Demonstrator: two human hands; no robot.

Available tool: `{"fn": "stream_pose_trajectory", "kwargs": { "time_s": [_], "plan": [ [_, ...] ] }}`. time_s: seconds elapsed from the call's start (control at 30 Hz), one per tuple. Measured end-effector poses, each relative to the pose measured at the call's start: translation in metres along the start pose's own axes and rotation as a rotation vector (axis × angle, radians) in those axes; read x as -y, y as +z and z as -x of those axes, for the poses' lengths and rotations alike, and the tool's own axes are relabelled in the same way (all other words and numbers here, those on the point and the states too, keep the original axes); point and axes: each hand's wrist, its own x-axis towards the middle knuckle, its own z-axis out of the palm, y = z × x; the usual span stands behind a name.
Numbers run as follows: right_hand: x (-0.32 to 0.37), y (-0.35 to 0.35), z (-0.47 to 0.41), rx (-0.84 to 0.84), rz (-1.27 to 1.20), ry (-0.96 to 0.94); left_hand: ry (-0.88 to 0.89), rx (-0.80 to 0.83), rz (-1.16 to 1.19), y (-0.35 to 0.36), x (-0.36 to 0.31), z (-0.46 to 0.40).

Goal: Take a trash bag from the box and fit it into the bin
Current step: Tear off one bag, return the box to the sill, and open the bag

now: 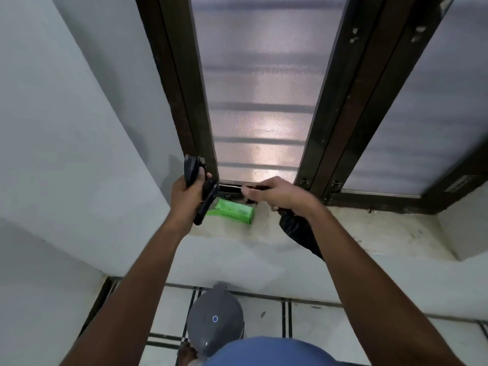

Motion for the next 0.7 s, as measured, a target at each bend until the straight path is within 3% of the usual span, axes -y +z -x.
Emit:
{"fn": "stream_pose_trajectory", "kwargs": {
  "time_s": [0.1,0.23,0.3,0.47,0.53,0.63,0.7],
  "plan": [
    [0.004,-0.007,-0.002,0.024,0.049,-0.037,-0.011,0.202,-0.197,-0.012,-0.001,-0.014],
    [0.020,0.005,-0.010,-0.044,-0.354,-0.120,0.036,0.432,-0.415,-0.023,-0.003,-0.025],
    [0.029,0.017,-0.015,-0.123,-0.440,-0.143,0.061,0.436,-0.367,-0.027,-0.005,-0.032],
    [0.034,0.062,-0.049,-0.532,-0.098,-0.098,0.212,0.428,-0.263,-0.046,-0.018,-0.046],
    [0.028,0.068,-0.052,-0.659,-0.101,-0.025,0.244,0.416,-0.179,-0.055,-0.027,-0.051],
    [0.035,0.075,-0.051,-0.671,-0.268,0.010,0.237,0.381,-0.125,-0.065,-0.034,-0.066],
    [0.052,0.087,-0.052,-0.612,-0.440,-0.005,0.140,0.424,-0.116,-0.067,-0.031,-0.071]
  ]
}}
